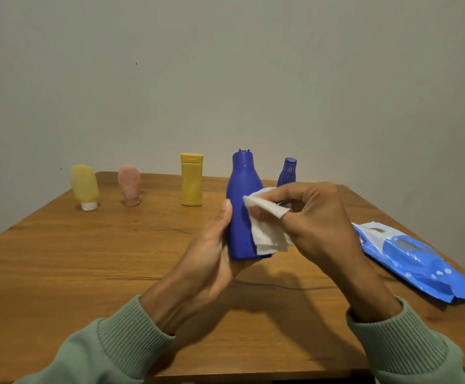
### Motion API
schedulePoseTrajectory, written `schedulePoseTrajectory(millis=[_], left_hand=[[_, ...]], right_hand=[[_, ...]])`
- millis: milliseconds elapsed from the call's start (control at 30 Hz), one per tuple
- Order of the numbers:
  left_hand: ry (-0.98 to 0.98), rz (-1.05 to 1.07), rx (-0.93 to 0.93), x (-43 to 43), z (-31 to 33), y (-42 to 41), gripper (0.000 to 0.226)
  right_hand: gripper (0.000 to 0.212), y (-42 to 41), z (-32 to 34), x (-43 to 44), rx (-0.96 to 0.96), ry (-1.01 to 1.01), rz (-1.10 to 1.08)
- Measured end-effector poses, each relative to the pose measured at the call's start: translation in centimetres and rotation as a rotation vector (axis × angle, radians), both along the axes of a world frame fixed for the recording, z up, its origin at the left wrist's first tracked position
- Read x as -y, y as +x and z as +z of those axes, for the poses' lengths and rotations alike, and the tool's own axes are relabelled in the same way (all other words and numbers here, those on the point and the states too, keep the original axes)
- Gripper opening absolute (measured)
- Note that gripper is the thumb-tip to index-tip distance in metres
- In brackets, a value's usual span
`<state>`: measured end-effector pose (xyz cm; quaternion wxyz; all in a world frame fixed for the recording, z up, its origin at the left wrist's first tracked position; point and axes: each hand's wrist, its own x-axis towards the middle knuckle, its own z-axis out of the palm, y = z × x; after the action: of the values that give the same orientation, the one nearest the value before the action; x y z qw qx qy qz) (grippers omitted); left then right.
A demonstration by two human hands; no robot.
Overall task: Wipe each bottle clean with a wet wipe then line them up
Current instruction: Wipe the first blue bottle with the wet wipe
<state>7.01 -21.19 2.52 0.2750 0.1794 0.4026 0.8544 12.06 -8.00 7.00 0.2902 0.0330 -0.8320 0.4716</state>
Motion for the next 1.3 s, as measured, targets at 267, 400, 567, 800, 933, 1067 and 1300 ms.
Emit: schedulePoseTrajectory(millis=[267,400,567,800,933,1067,1300], left_hand=[[-0.042,0.074,0.032,-0.3,-0.7,-0.8,0.053],[0.009,0.065,0.030,-0.1,-0.2,-1.0,0.050],[0.094,0.028,0.078,0.5,0.5,-1.4,0.047],[0.170,0.015,0.208,1.0,0.8,-2.1,0.057],[0.204,0.006,0.193,1.3,1.2,-2.4,0.055],[0.128,0.017,0.111,1.2,1.5,-2.1,0.051],[-0.081,0.097,-0.139,0.6,0.8,-0.9,0.042]], right_hand=[[0.022,1.1,-0.3,2.0,0.106,0.510,0.019],[0.020,0.4,-0.8,1.4,-0.025,0.355,-0.039],[0.017,-0.2,-0.8,0.9,-0.096,0.212,-0.074],[0.014,-0.3,-0.5,0.1,0.083,0.027,0.050],[0.013,-0.2,0.0,-0.6,0.008,-0.059,-0.043],[0.011,0.1,0.2,-0.6,0.048,-0.122,0.050],[0.018,-0.4,-0.7,0.5,-0.020,-0.090,0.061]])
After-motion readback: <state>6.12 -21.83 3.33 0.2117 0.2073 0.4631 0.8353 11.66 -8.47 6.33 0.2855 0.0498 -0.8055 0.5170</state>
